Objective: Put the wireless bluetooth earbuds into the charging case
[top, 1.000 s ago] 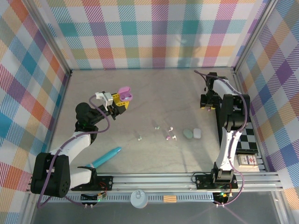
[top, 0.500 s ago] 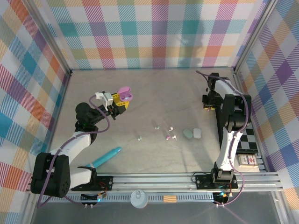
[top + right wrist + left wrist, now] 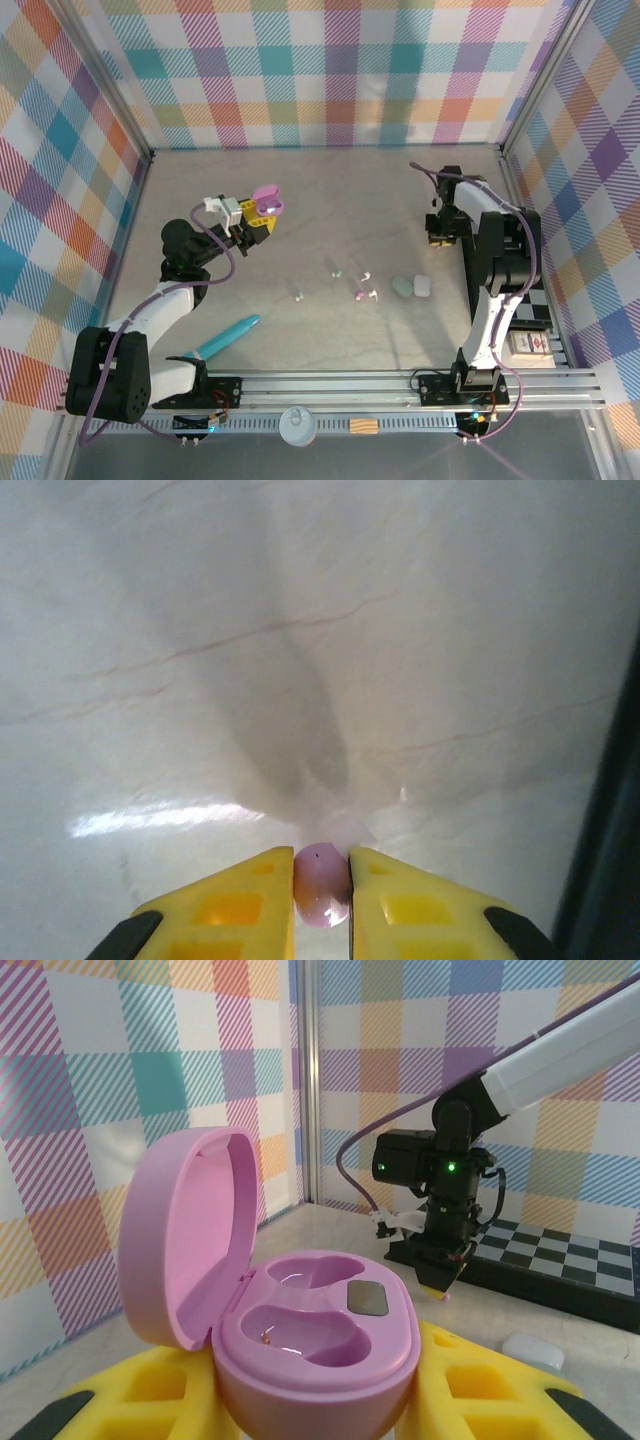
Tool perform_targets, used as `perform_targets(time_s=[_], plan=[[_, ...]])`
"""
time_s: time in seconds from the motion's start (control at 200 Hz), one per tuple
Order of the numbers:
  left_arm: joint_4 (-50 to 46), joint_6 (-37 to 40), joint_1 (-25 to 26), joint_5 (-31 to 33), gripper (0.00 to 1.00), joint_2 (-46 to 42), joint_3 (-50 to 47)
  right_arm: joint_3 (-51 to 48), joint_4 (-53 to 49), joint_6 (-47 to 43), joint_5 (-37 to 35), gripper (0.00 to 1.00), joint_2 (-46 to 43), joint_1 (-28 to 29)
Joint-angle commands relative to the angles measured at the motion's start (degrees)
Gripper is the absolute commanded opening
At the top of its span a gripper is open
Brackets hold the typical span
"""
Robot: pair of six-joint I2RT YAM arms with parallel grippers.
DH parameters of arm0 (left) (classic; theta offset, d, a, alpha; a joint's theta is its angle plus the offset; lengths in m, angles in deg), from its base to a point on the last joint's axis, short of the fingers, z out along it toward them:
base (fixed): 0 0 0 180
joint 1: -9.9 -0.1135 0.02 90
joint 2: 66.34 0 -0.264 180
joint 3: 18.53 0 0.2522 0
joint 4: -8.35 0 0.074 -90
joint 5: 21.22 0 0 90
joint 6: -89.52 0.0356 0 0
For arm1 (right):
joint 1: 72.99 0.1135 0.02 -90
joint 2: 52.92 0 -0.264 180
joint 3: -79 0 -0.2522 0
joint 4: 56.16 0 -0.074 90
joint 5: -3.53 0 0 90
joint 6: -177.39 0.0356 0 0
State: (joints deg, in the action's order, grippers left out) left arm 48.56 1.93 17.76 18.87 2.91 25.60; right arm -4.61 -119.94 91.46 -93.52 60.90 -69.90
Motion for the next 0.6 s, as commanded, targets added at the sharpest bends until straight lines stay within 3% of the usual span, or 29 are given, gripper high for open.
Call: perform_targets(time_s=[0.0, 0.215, 0.595], plan=[[2.36, 0.31, 0.41, -0.62, 0.29, -0.14, 1.6, -3.51, 0.17, 1.94, 3.91, 0.18, -5.13, 3.5], [4.78, -0.99, 0.42, -0.95, 0.29, 0.83, 1.63, -8.44, 2.59, 6.05, 8.19, 0.19, -8.36, 11.13], [3.47, -0.04, 0.41, -0.32, 0.29, -0.62, 0.48, -3.16, 2.8, 9.34, 4.16, 0.21, -0.14, 11.27]])
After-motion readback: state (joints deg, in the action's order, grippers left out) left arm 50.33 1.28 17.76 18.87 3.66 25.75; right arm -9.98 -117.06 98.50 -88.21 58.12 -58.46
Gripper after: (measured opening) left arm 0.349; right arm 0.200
